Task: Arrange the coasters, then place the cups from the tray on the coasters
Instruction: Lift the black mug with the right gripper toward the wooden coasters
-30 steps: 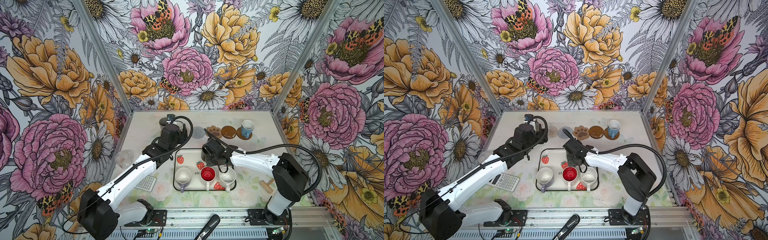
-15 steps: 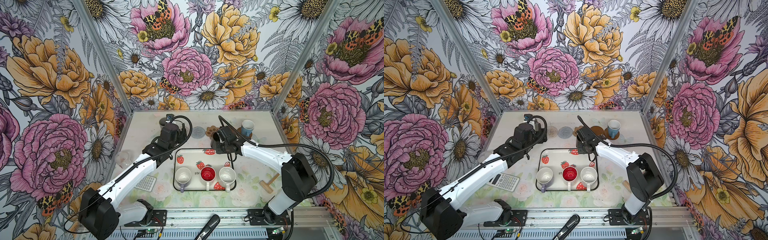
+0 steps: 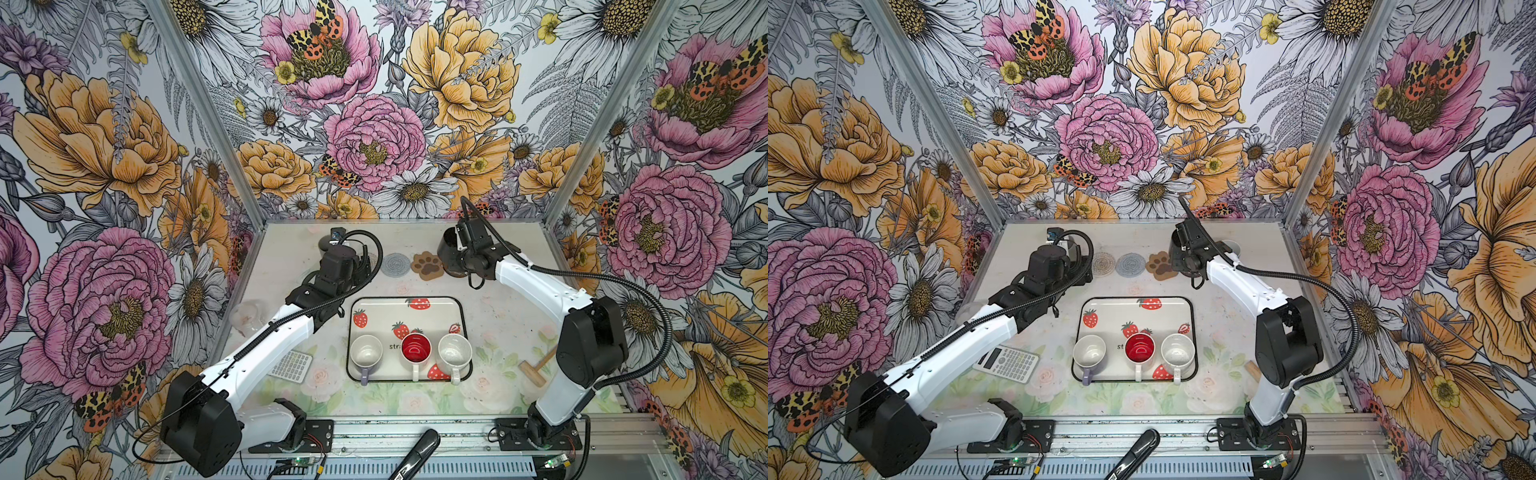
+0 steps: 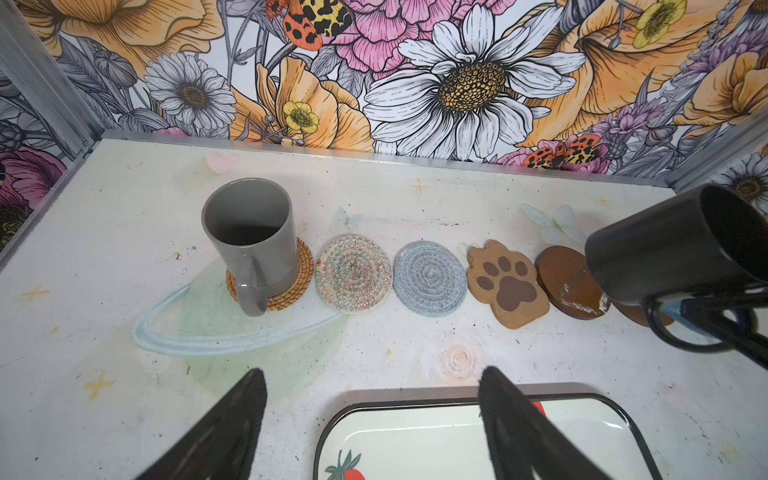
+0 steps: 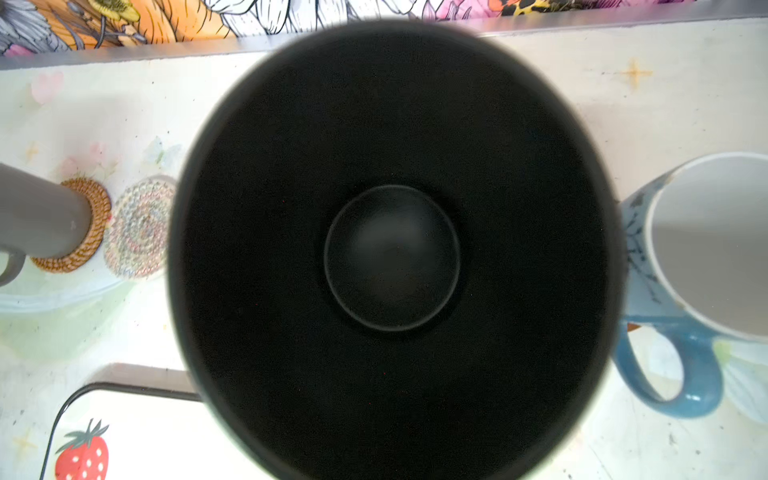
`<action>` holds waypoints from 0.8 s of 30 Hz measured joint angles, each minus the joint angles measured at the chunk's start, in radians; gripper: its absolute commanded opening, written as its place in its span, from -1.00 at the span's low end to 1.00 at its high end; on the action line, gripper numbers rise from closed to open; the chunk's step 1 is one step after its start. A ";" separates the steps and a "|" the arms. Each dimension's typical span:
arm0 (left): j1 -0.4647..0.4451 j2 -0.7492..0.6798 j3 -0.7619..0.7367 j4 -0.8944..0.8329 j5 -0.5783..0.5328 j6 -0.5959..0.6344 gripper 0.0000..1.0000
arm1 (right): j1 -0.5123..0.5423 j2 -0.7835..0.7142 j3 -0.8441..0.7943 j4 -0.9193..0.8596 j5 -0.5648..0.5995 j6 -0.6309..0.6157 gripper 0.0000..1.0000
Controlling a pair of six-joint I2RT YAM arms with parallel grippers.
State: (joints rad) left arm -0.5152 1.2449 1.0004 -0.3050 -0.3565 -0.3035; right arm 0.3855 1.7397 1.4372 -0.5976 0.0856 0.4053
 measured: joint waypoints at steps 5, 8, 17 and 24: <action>0.024 0.000 0.000 0.000 0.003 0.000 0.63 | -0.043 0.076 0.060 -0.014 -0.001 -0.031 -1.00; 0.030 0.002 0.008 -0.001 0.006 0.000 0.63 | -0.063 0.117 0.088 -0.031 -0.001 -0.042 -1.00; 0.035 0.025 0.034 0.003 0.011 0.000 0.63 | -0.091 0.188 0.121 -0.049 0.000 -0.064 -1.00; 0.035 0.035 0.034 0.003 0.014 0.000 0.63 | -0.093 0.229 0.126 -0.052 -0.004 -0.067 -1.00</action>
State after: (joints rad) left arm -0.4797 1.2797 1.0344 -0.3019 -0.3428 -0.3035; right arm 0.2928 1.9682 1.5627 -0.6495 0.0818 0.3382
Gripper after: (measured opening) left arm 0.816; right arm 0.179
